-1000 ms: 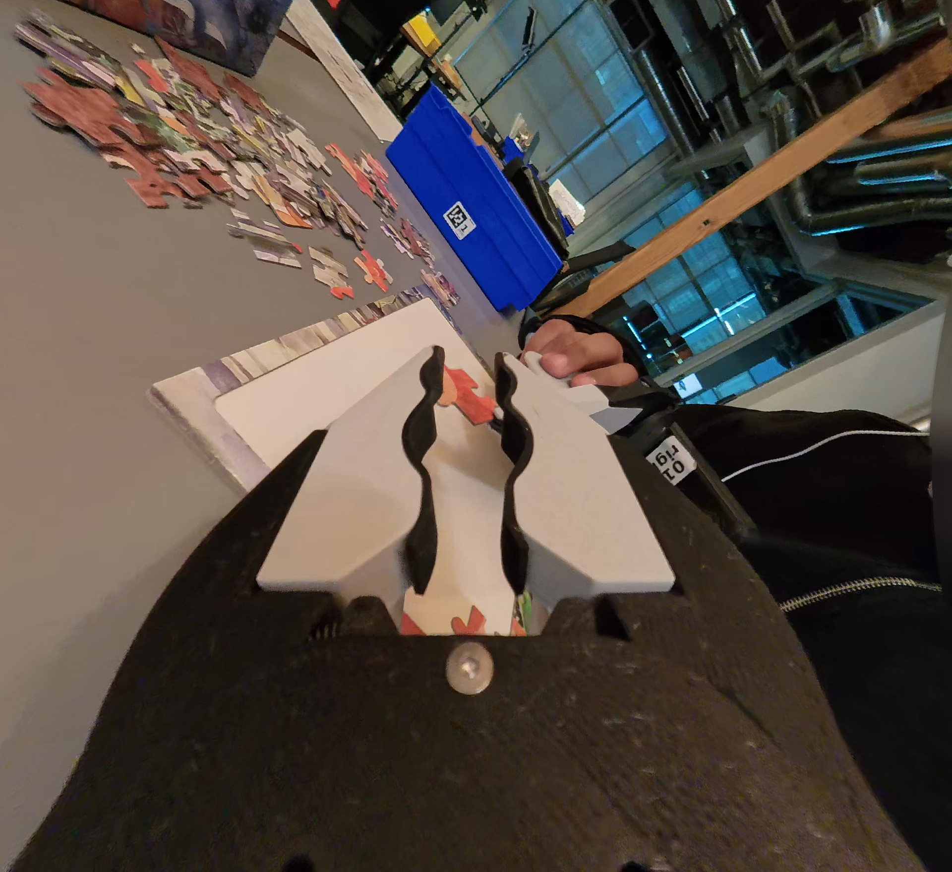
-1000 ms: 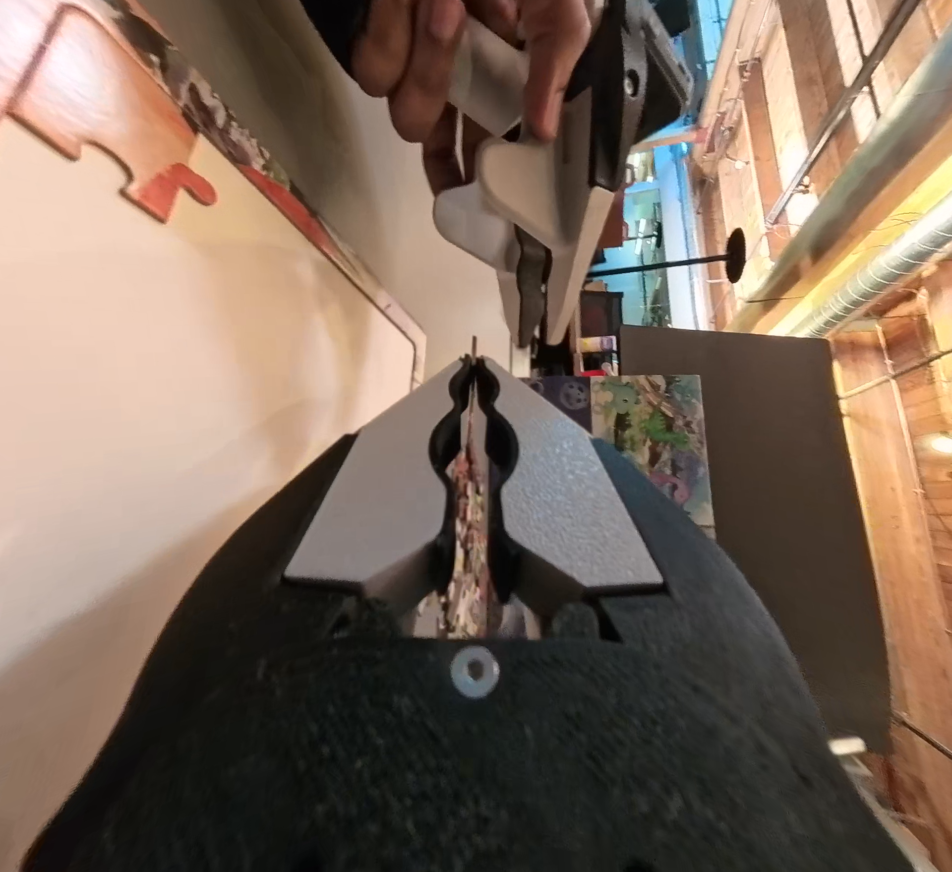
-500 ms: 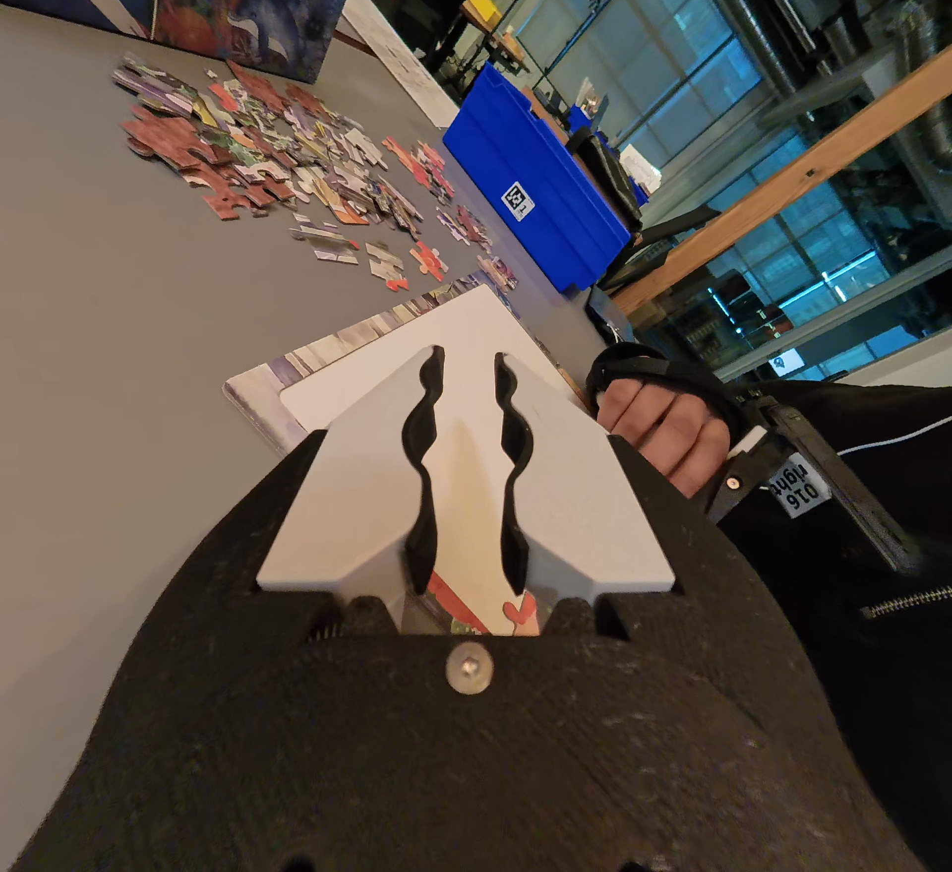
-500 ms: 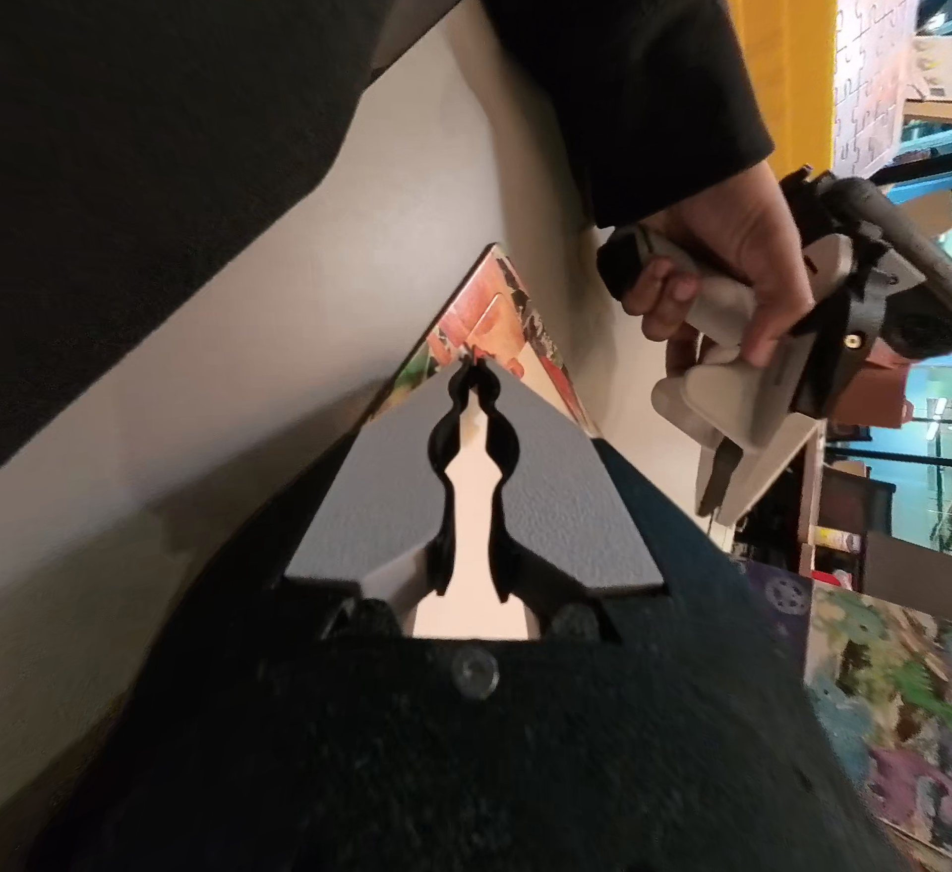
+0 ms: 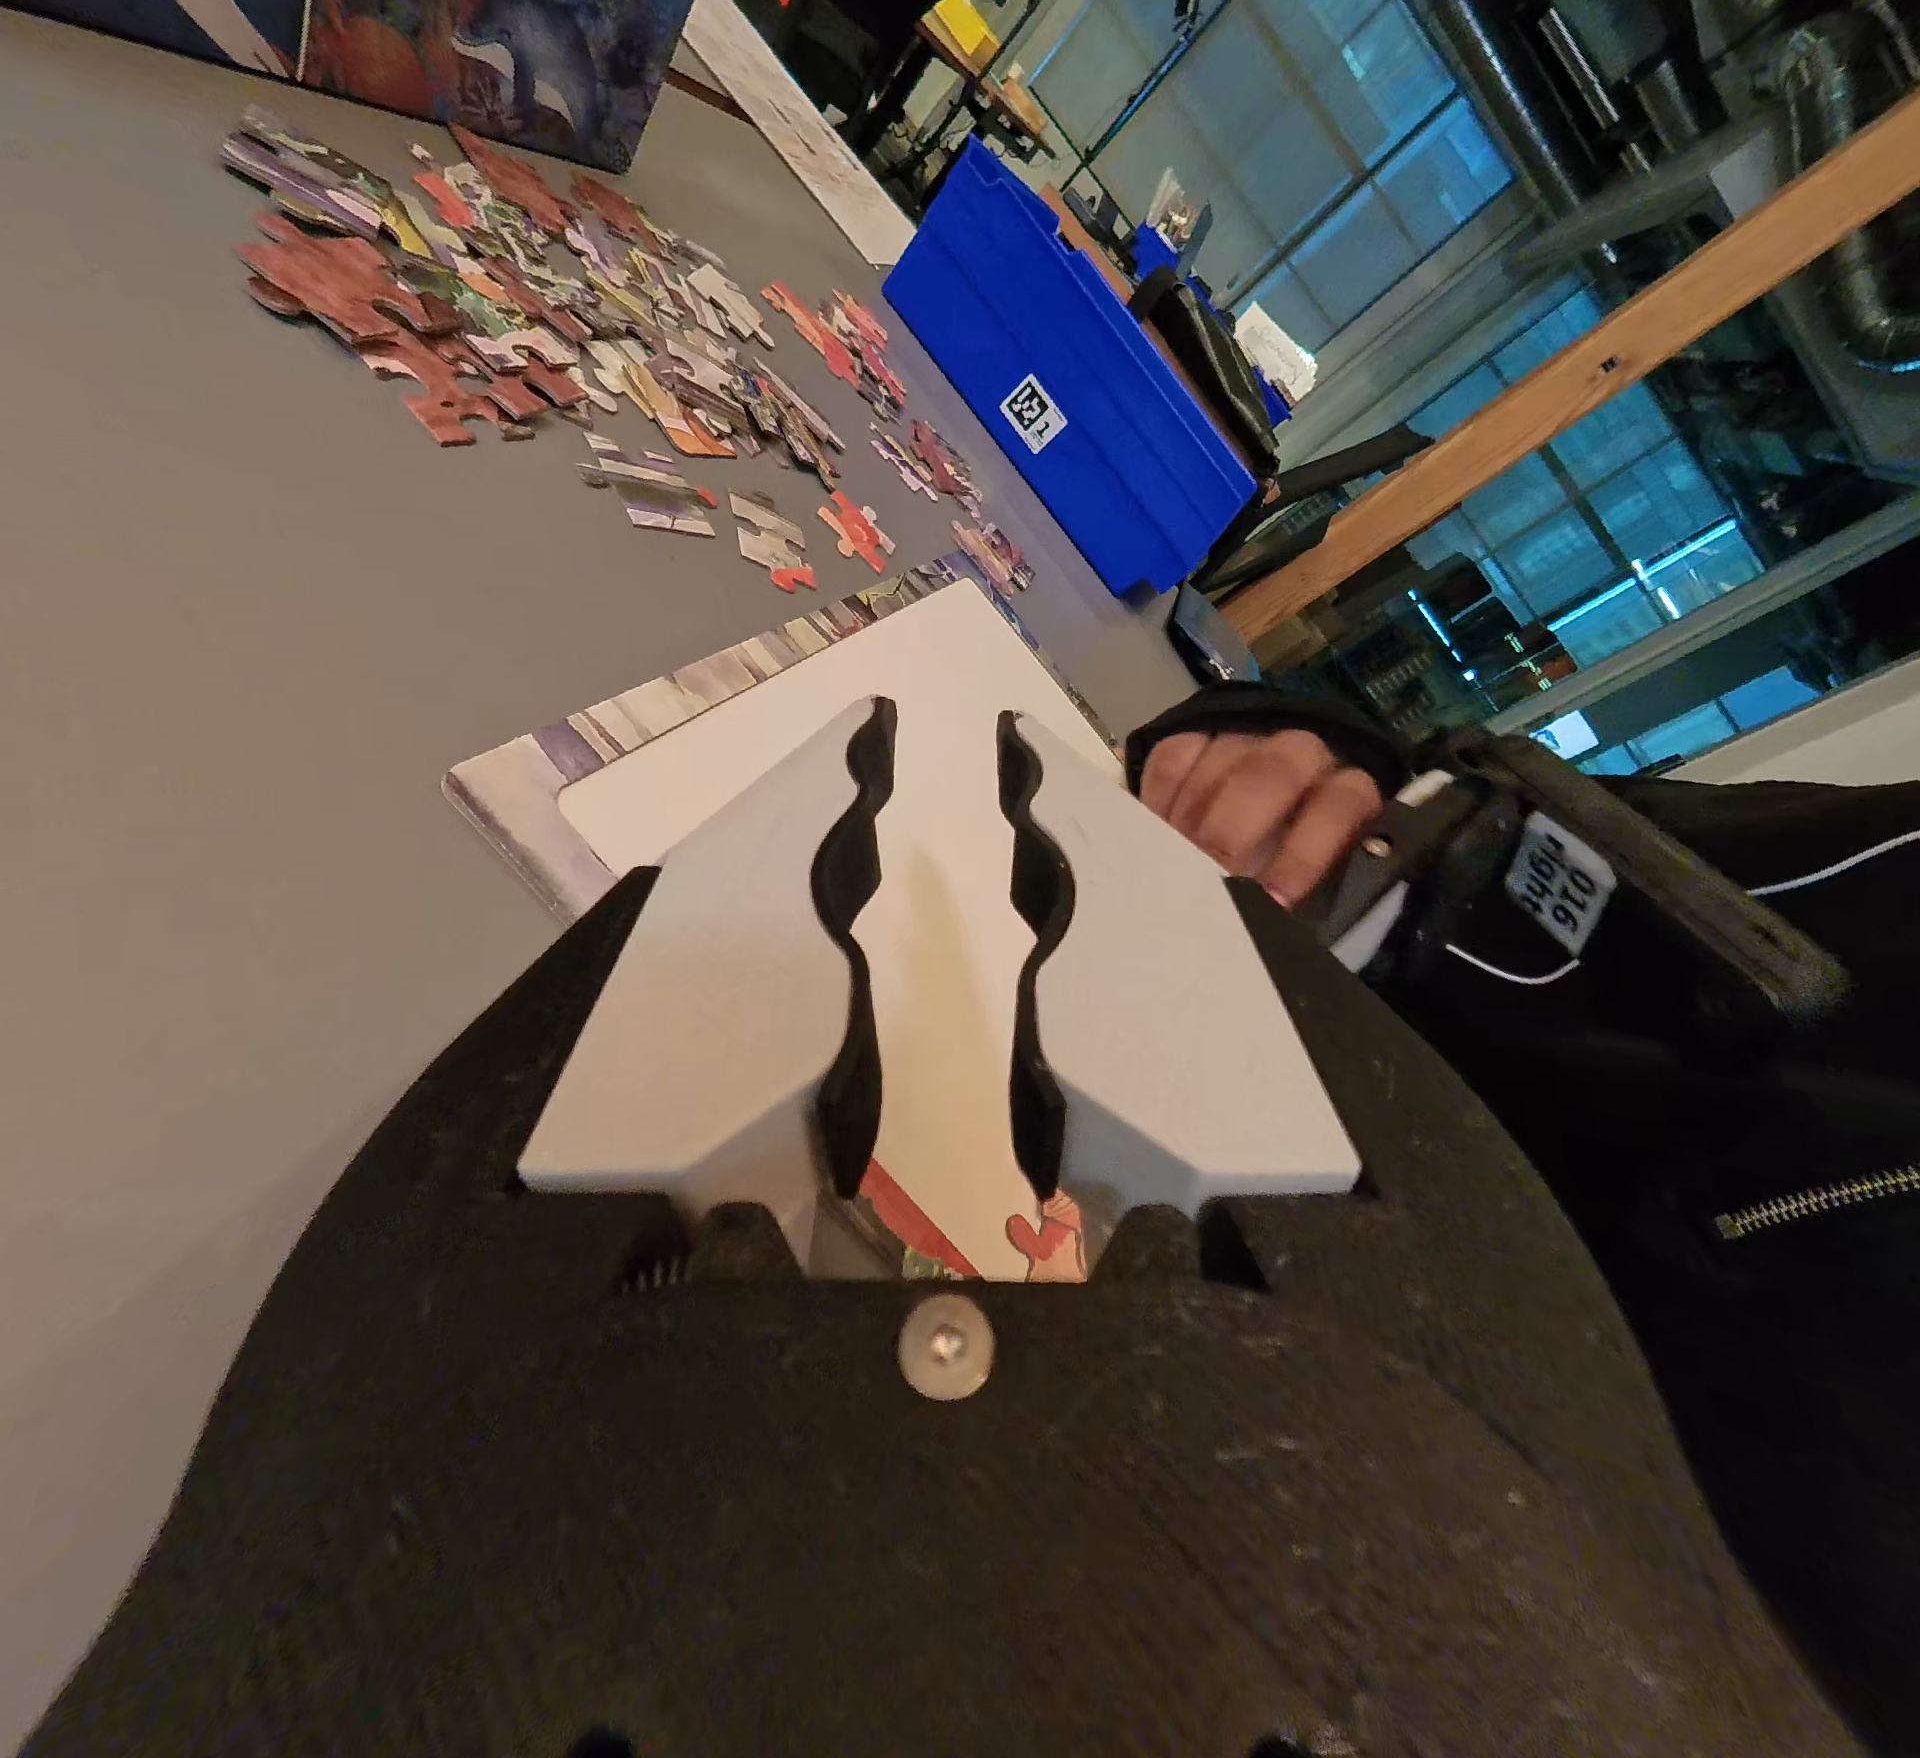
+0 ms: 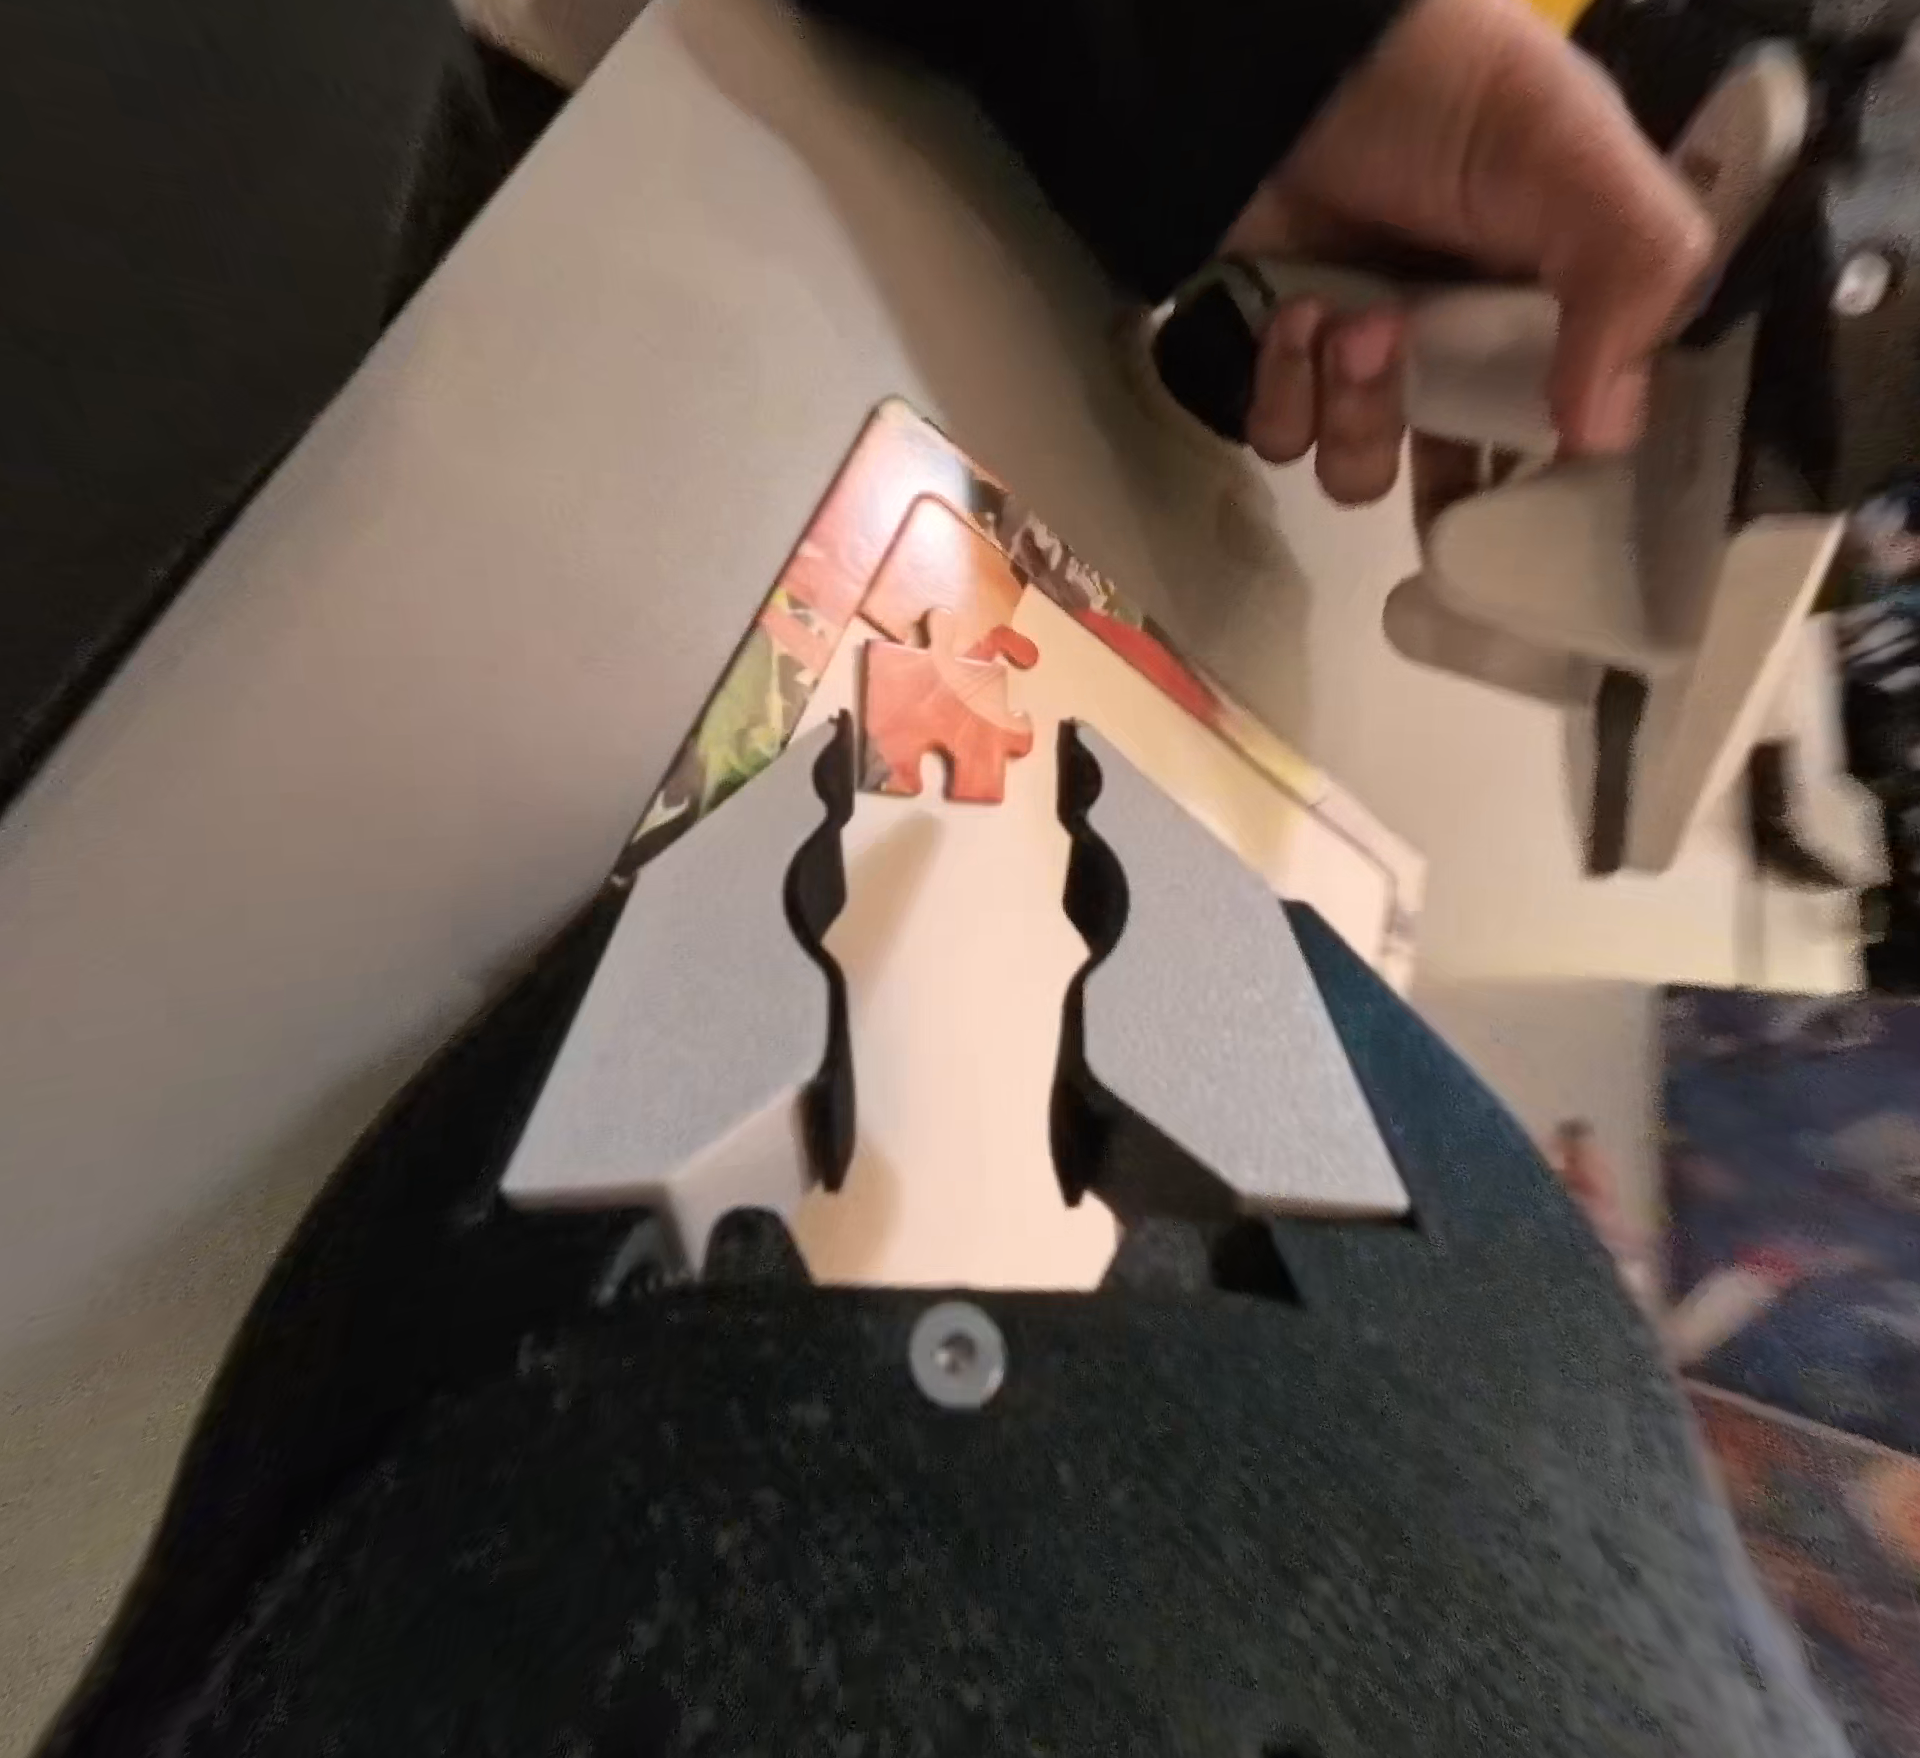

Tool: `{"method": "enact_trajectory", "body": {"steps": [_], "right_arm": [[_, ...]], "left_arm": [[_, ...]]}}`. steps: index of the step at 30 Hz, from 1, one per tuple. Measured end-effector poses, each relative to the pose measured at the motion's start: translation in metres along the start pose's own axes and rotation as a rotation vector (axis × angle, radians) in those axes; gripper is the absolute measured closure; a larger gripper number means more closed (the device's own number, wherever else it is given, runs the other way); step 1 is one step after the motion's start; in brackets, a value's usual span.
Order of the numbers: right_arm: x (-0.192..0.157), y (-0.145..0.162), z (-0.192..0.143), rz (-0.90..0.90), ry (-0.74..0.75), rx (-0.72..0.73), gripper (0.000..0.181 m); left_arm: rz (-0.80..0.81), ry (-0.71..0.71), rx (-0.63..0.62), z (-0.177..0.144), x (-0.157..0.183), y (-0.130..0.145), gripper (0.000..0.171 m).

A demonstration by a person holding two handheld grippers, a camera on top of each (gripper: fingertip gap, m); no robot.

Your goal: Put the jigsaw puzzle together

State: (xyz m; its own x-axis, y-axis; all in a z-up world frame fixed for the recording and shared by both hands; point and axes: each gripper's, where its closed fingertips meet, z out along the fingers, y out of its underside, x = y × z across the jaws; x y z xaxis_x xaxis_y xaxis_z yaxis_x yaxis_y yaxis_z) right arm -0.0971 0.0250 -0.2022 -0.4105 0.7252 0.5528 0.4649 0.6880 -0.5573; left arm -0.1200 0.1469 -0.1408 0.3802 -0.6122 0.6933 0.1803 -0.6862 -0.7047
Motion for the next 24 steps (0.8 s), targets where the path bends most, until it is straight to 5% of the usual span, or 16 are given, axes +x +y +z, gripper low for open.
{"method": "enact_trajectory", "body": {"steps": [4,11,24], "right_arm": [[0.001,-0.002,0.001,0.360,-0.154,0.088,0.120],[0.002,-0.002,0.002,0.774,-0.377,0.126,0.118],[-0.009,0.005,-0.002,0.708,-0.410,0.070,0.133]], "left_arm": [[-0.002,0.008,-0.003,0.001,0.001,0.001,0.153],[-0.007,0.014,-0.006,0.001,0.002,0.002,0.153],[-0.012,0.016,-0.004,0.001,0.002,0.002,0.153]]}}
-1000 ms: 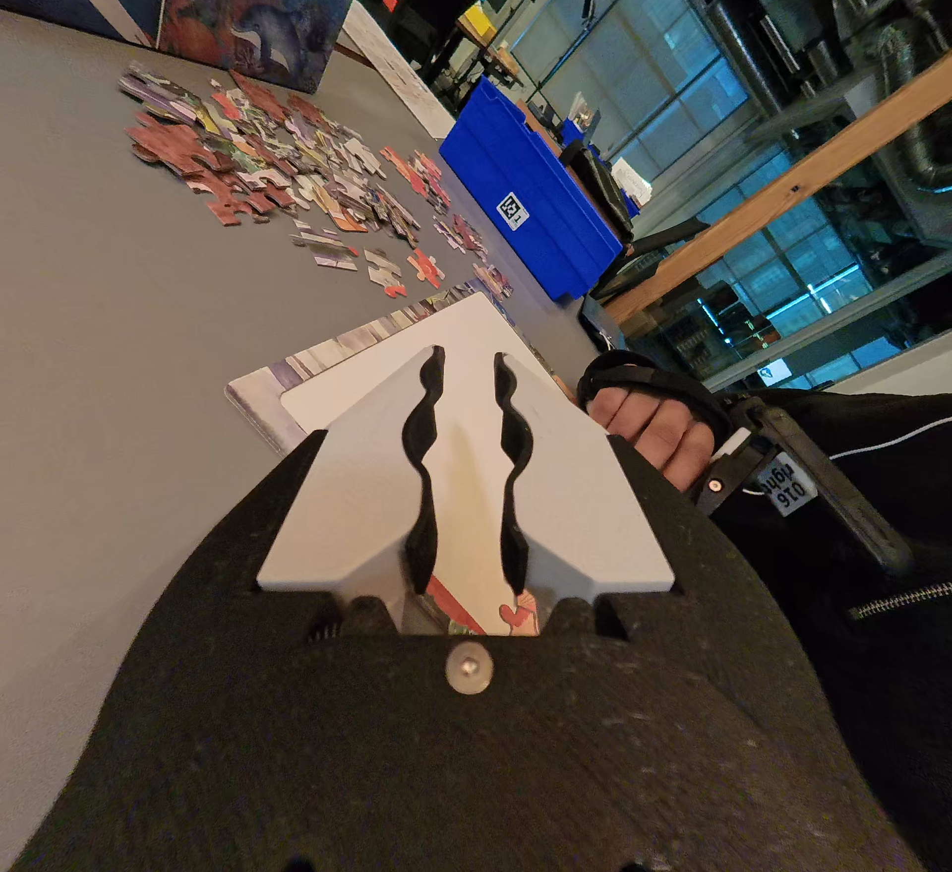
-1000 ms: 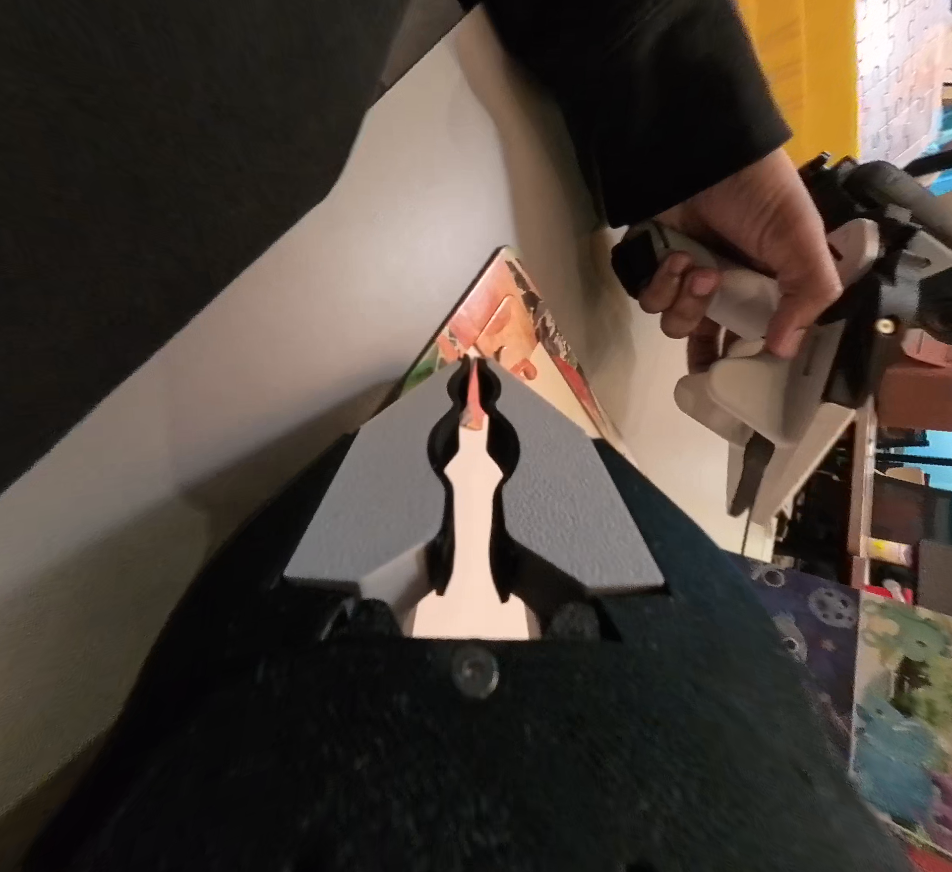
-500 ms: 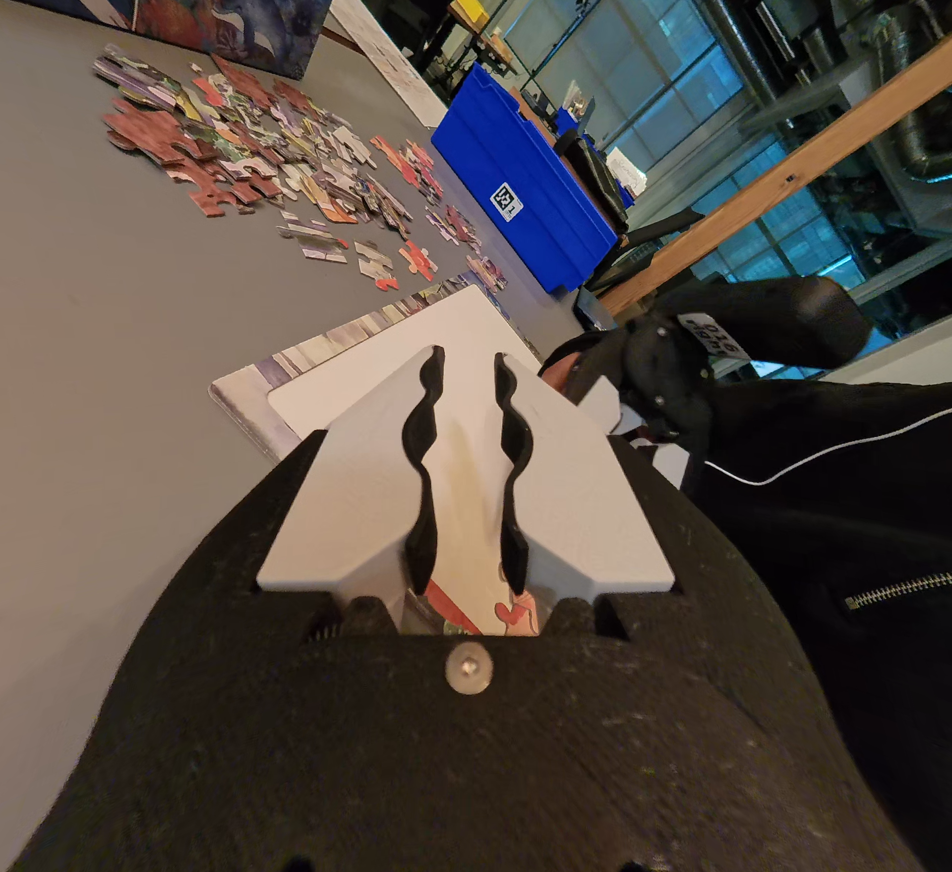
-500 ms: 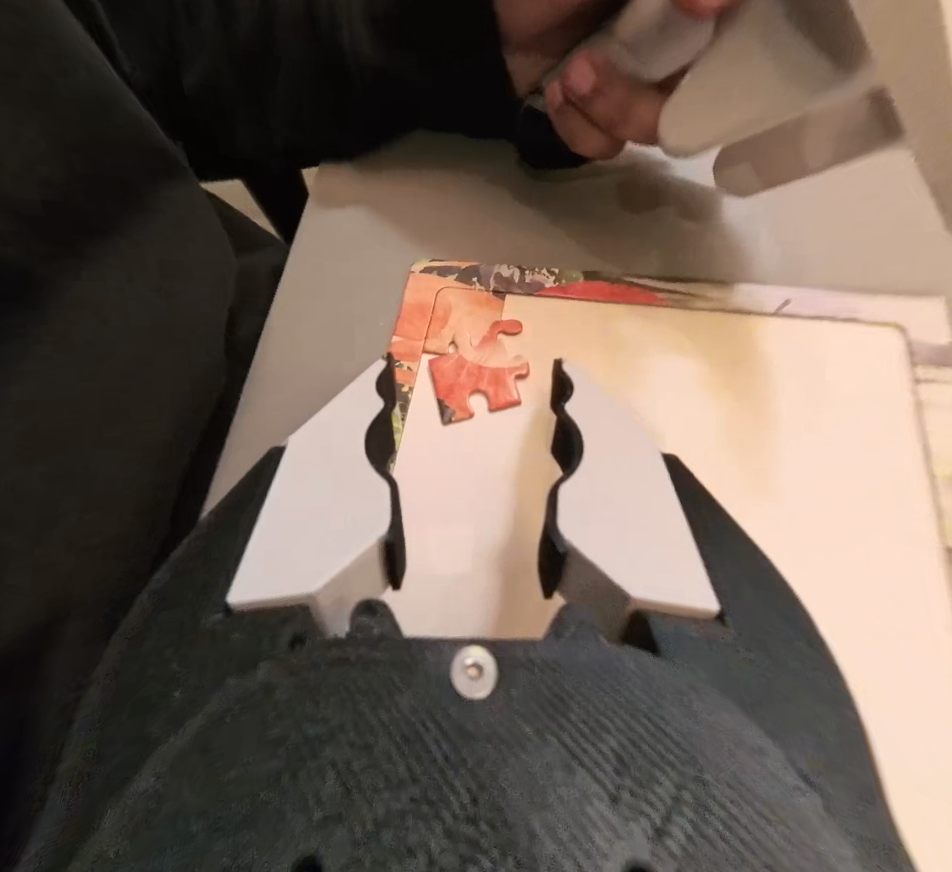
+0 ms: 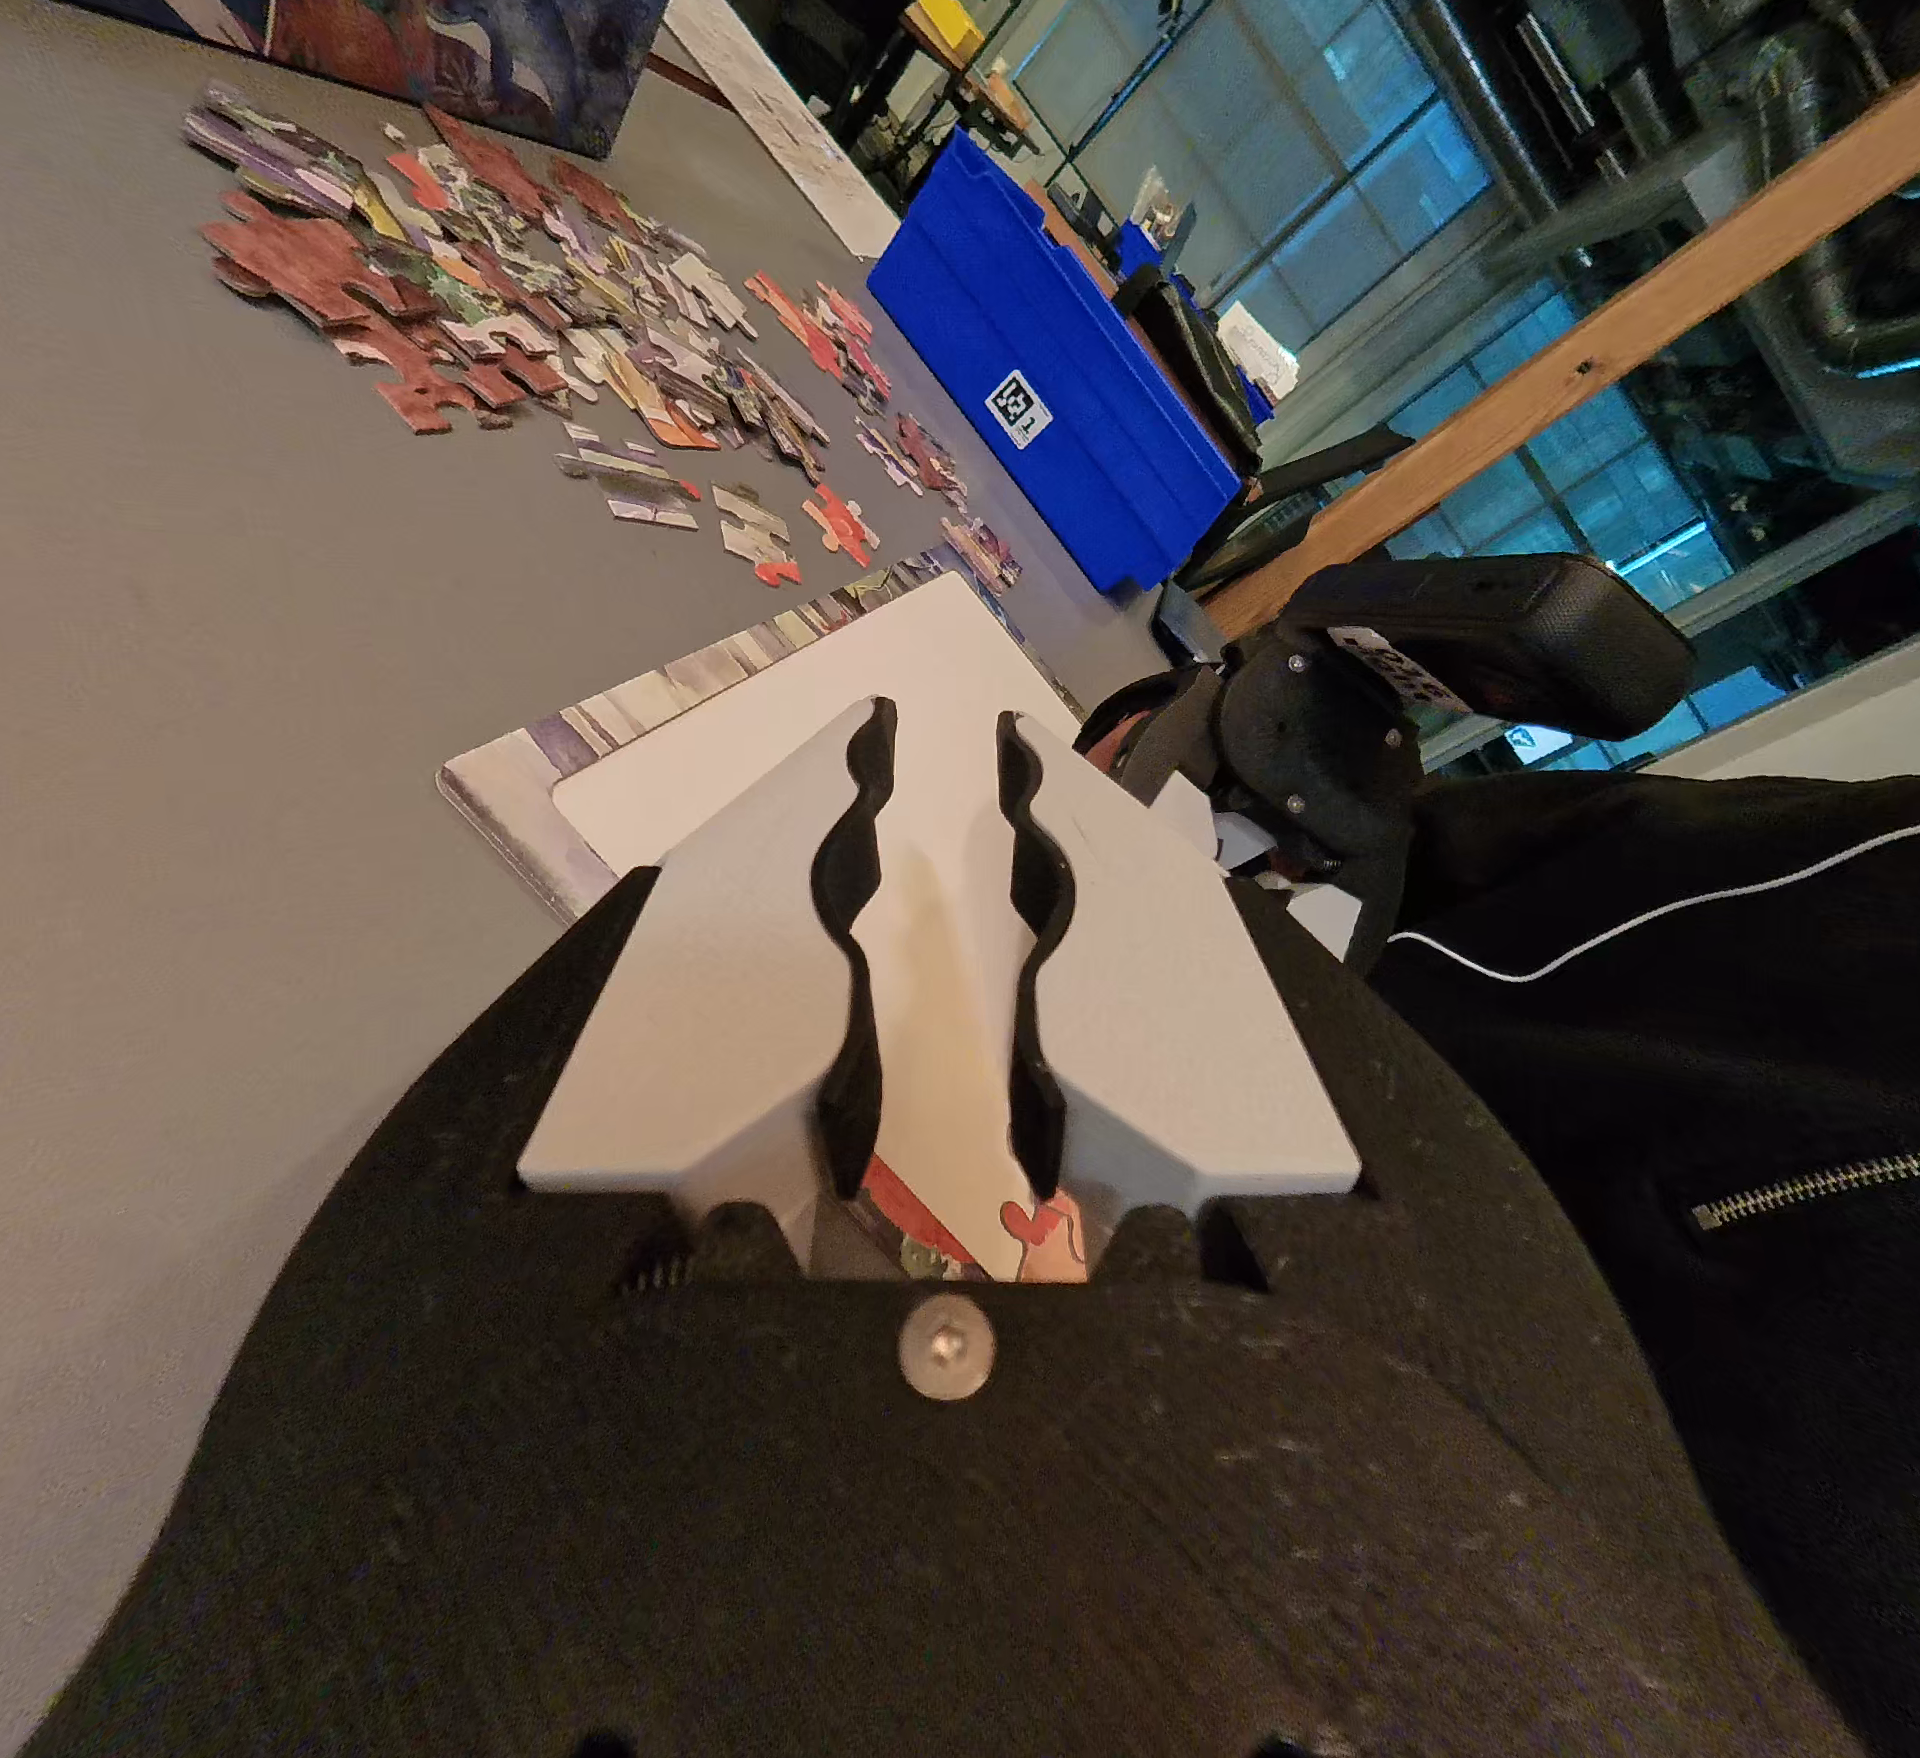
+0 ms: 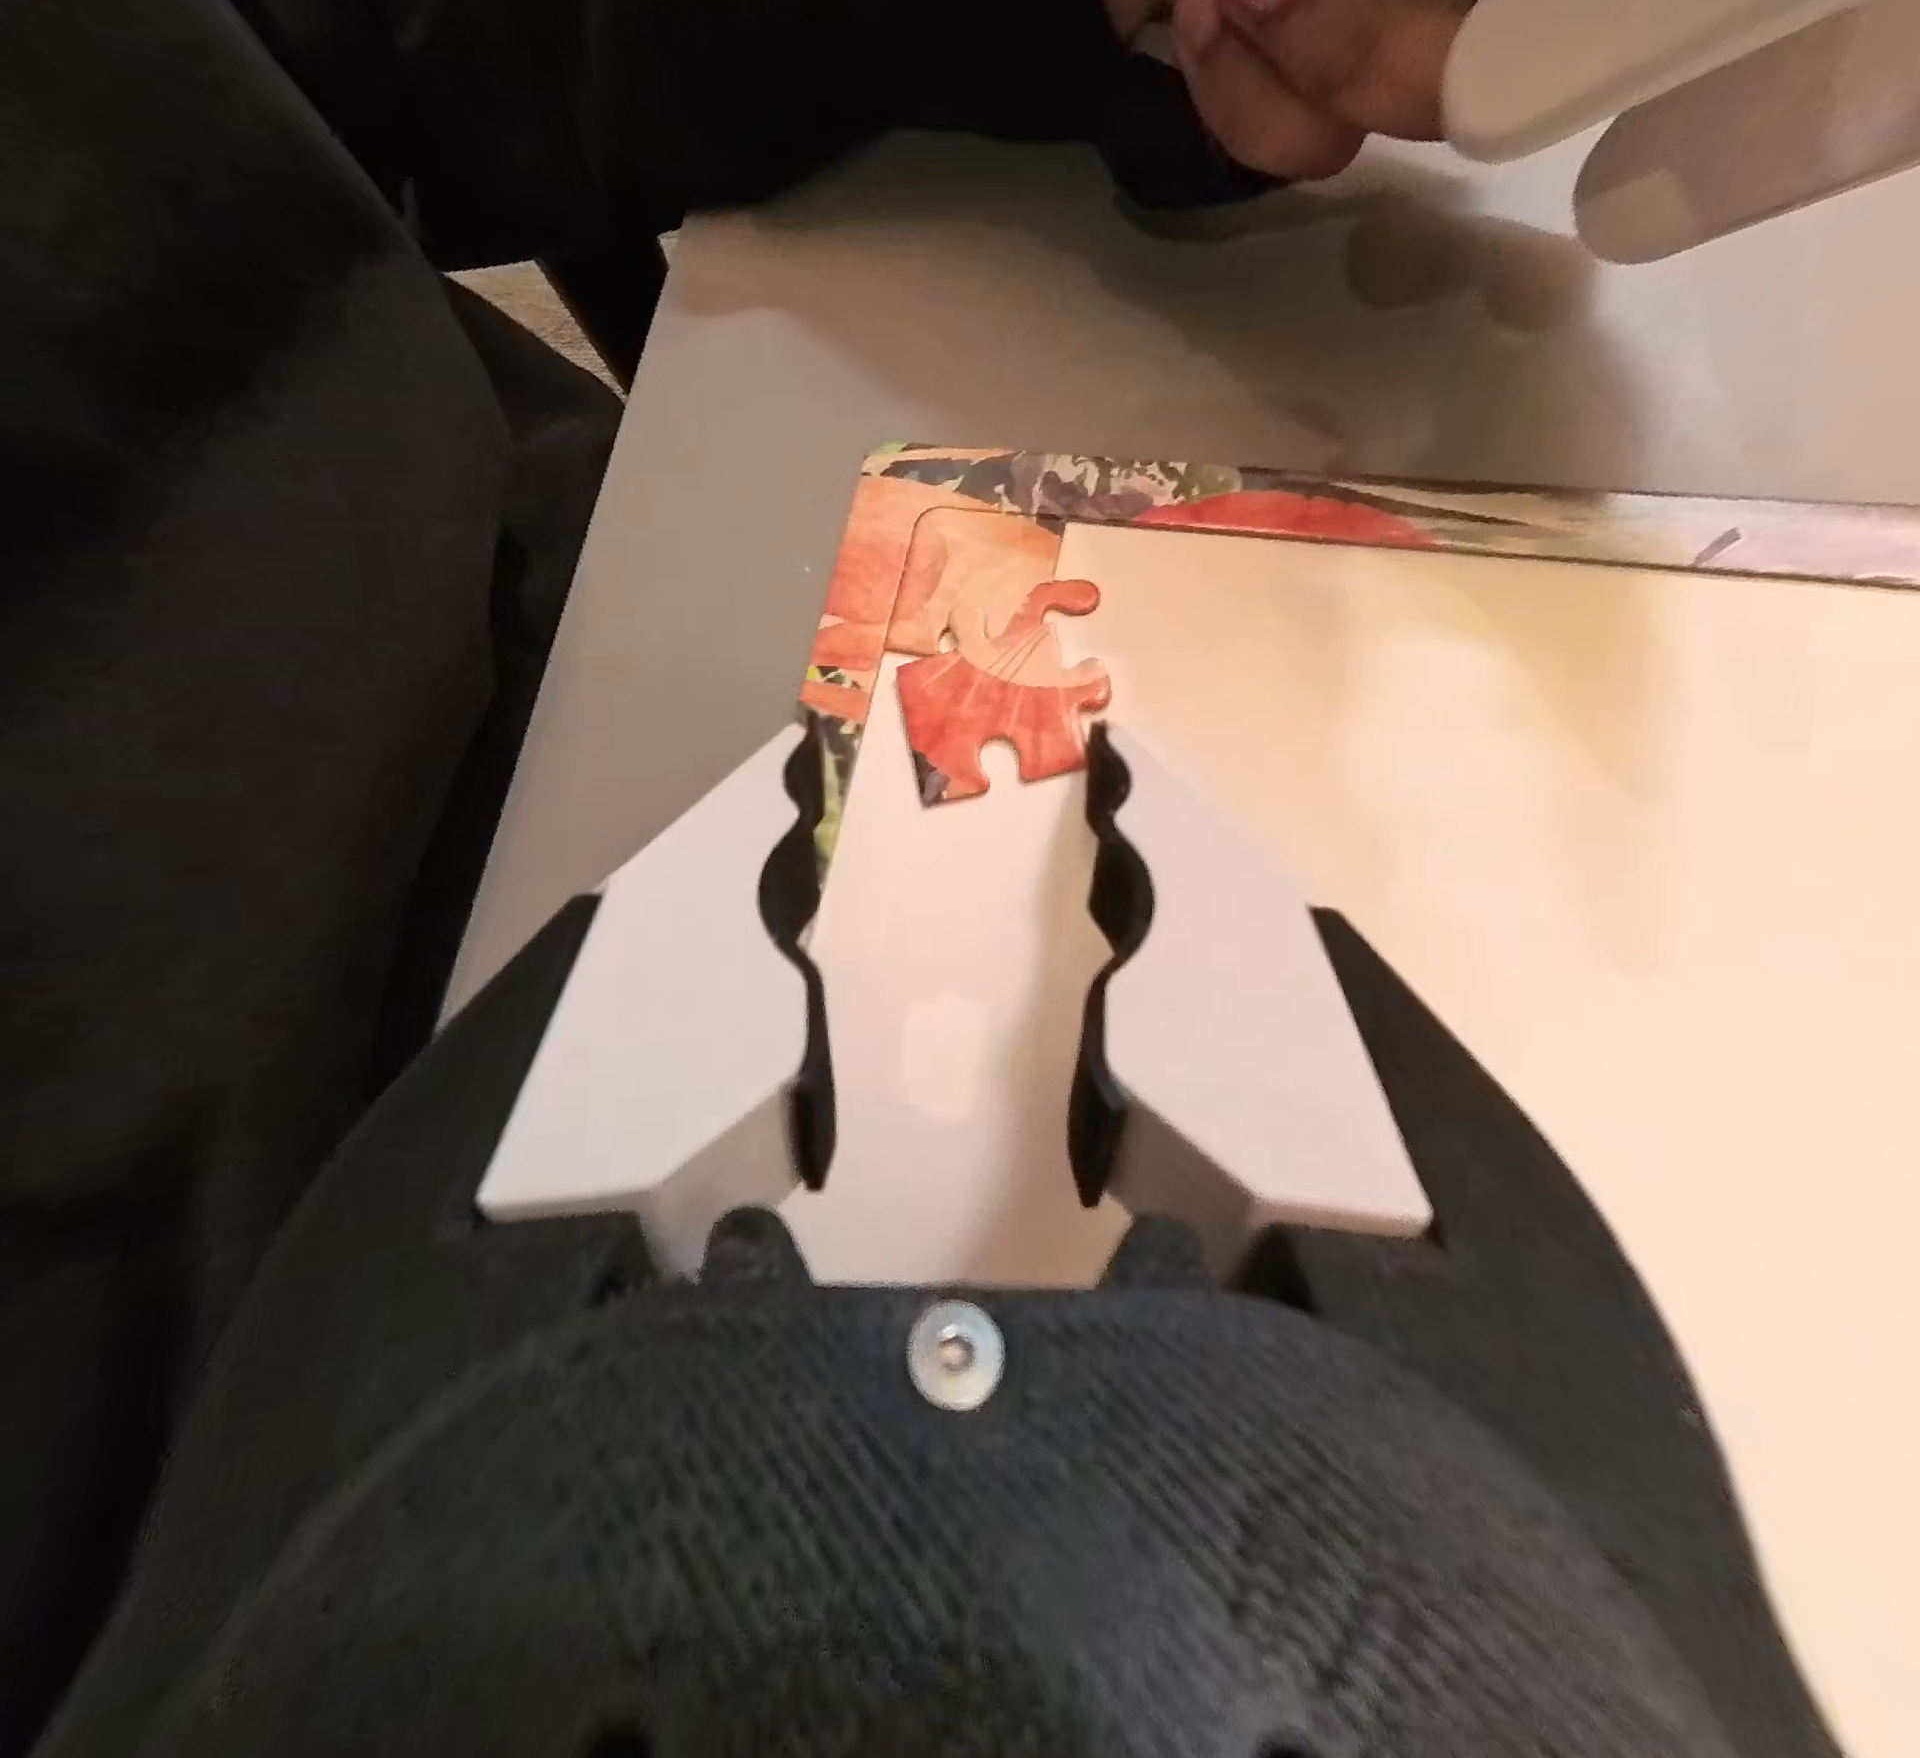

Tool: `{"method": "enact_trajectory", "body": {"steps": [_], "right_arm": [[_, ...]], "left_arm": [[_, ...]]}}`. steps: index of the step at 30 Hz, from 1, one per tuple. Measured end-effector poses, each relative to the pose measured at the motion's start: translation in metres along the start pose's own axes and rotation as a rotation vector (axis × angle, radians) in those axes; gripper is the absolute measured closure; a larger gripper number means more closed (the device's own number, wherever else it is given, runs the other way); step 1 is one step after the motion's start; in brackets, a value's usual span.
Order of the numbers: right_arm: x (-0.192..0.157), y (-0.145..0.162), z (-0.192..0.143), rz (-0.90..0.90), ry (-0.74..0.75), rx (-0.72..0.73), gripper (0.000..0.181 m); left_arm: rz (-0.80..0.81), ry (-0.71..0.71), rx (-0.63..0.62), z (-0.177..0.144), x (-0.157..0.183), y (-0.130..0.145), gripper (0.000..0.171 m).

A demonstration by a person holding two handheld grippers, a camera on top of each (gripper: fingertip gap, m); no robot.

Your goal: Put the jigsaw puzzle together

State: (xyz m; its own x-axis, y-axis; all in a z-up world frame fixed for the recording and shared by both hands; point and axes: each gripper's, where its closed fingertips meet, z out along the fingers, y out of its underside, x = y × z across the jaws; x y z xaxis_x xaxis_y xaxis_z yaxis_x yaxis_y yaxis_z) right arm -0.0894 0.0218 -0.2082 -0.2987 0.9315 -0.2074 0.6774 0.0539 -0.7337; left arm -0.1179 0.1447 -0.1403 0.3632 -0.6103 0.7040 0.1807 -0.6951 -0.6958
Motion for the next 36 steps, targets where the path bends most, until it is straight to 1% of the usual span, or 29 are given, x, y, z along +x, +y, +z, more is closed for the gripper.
{"method": "enact_trajectory", "body": {"steps": [6,9,13,21,25,30,36], "right_arm": [[-0.012,0.003,-0.003,0.019,-0.083,-0.010,0.135],[-0.013,0.002,-0.004,0.022,-0.087,-0.007,0.135],[-0.008,0.001,-0.006,0.017,-0.060,0.003,0.134],[0.002,-0.010,-0.008,0.020,-0.003,0.069,0.134],[0.004,-0.009,-0.003,-0.031,0.043,0.046,0.133],[0.001,-0.008,0.005,-0.073,0.059,0.025,0.133],[0.000,-0.004,0.010,-0.126,0.085,-0.001,0.138]], "left_arm": [[-0.002,0.002,0.000,0.000,0.000,0.000,0.153],[-0.003,0.002,0.000,0.000,0.000,0.000,0.153],[-0.004,0.002,0.000,0.000,0.000,0.000,0.153],[-0.004,0.002,0.000,0.000,0.000,0.000,0.153],[-0.005,0.002,0.001,0.000,0.000,0.000,0.153],[-0.005,0.002,0.000,0.000,0.000,0.000,0.153],[-0.005,0.002,0.000,0.000,0.000,0.000,0.153]]}}
